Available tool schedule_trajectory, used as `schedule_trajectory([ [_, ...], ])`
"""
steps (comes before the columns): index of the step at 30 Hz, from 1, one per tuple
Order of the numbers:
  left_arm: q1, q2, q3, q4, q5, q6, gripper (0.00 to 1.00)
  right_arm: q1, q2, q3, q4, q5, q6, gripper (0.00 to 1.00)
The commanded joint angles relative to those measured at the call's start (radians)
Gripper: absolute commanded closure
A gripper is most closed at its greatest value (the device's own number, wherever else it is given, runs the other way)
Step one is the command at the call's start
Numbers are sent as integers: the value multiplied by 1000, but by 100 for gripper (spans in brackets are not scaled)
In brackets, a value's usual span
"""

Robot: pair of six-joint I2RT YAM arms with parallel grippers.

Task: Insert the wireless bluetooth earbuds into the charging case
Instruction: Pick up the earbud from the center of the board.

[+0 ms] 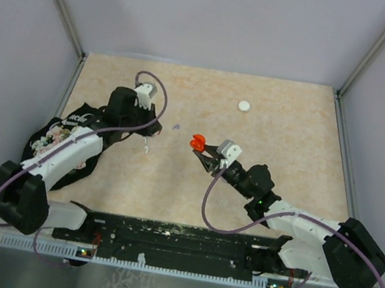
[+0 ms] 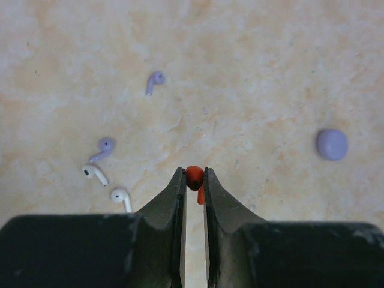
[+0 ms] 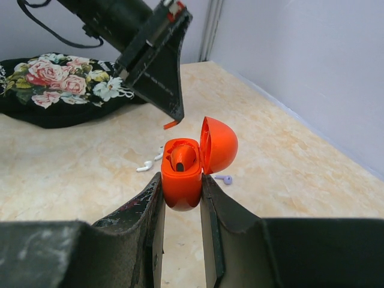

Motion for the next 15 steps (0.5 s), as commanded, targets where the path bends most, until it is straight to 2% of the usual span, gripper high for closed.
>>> schedule_trajectory([
  [1, -1, -112, -40, 153, 140, 5, 93, -5, -14, 59, 43, -31, 18, 100],
  [7, -2, -251, -80, 306, 247, -25, 92, 6, 7, 91, 47, -54, 24, 100],
  [15, -1, -356, -107, 493, 432, -88, 92, 9, 50, 128, 108, -79, 70, 100],
])
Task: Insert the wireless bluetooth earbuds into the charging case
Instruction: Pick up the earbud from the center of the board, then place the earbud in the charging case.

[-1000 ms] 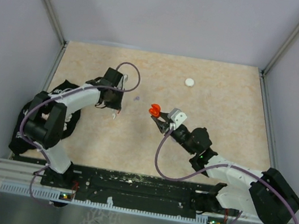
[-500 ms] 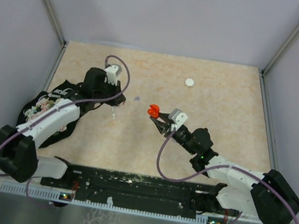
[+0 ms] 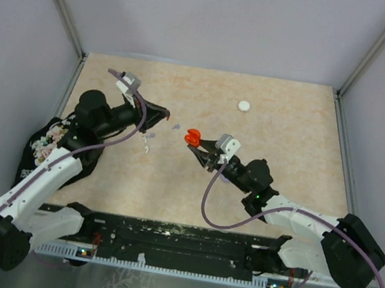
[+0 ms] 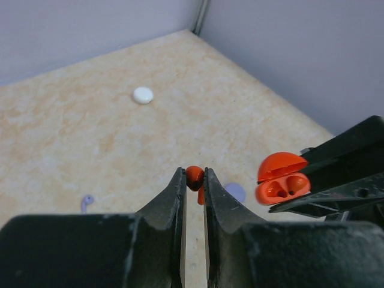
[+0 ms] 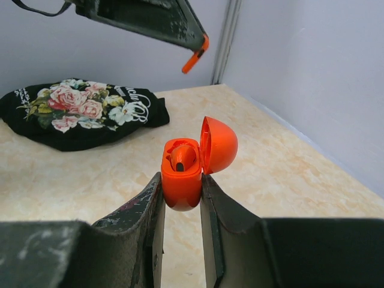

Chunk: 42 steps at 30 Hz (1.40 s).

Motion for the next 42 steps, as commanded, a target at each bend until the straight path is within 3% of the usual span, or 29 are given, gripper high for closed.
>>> schedule_trajectory([
  [1, -1, -53, -36, 187, 150, -61, 92, 5, 24, 58, 118, -25, 53, 100],
  [9, -1, -92, -95, 418, 277, -162, 91, 5, 69, 84, 259, -38, 151, 100],
  [24, -4, -45, -146, 744, 406, -313, 91, 14, 114, 131, 329, -74, 220, 100],
  [42, -20, 21, -148, 803, 392, -298, 91, 20, 130, 168, 354, -136, 248, 100],
])
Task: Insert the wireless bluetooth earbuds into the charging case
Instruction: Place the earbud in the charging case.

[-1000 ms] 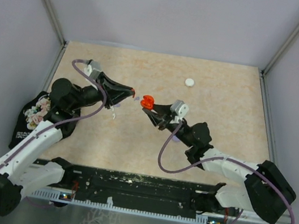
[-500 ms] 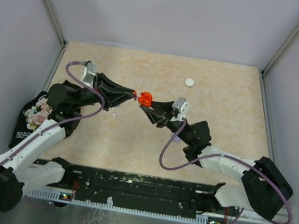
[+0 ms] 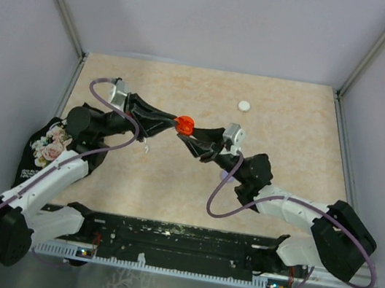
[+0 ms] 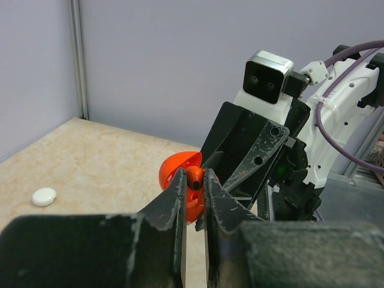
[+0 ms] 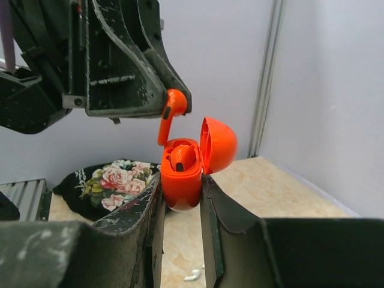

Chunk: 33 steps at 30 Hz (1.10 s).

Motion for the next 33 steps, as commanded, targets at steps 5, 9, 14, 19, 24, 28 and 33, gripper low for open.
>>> schedule_trajectory([
  [5, -11, 16, -8, 69, 1, 3, 91, 9, 5, 61, 67, -55, 28, 100],
  [9, -15, 16, -7, 70, 2, 7, 91, 9, 11, 63, 78, -57, 41, 100],
  [14, -17, 17, -11, 67, 6, 9, 91, 9, 12, 64, 78, -55, 47, 100],
  [19, -22, 17, -15, 60, 12, 16, 91, 9, 12, 66, 78, -49, 47, 100],
  [24, -25, 10, -18, 28, 16, 37, 90, 9, 9, 66, 104, -41, 46, 100],
  [28, -26, 5, -20, 3, 23, 55, 89, 8, 8, 68, 102, -38, 42, 100],
  [33, -26, -10, -21, -43, 19, 84, 85, 7, 5, 69, 99, -36, 38, 100],
])
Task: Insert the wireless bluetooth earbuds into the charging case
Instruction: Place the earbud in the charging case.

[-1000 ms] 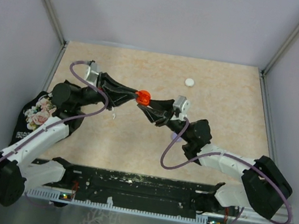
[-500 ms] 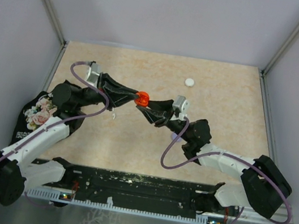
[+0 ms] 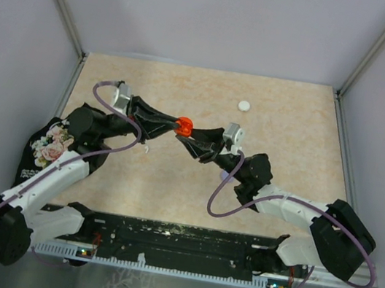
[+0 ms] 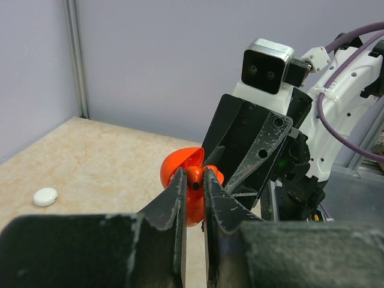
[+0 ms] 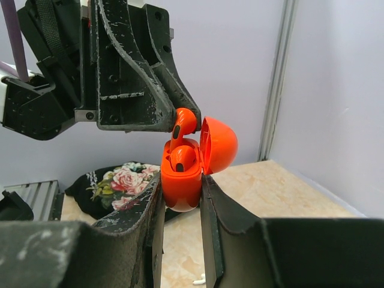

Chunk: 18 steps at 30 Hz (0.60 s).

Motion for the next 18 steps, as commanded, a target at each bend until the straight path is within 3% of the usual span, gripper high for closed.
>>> schedule_trajectory([
  [1, -5, -25, -12, -53, 15, 50, 85, 6, -4, 57, 79, 0, 2, 100],
  [6, -5, -33, -2, -97, 15, 75, 81, 7, -8, 51, 87, 1, 3, 100],
  [18, -6, -48, 47, -159, -5, 62, 37, -4, -36, 24, 68, 22, -16, 100],
])
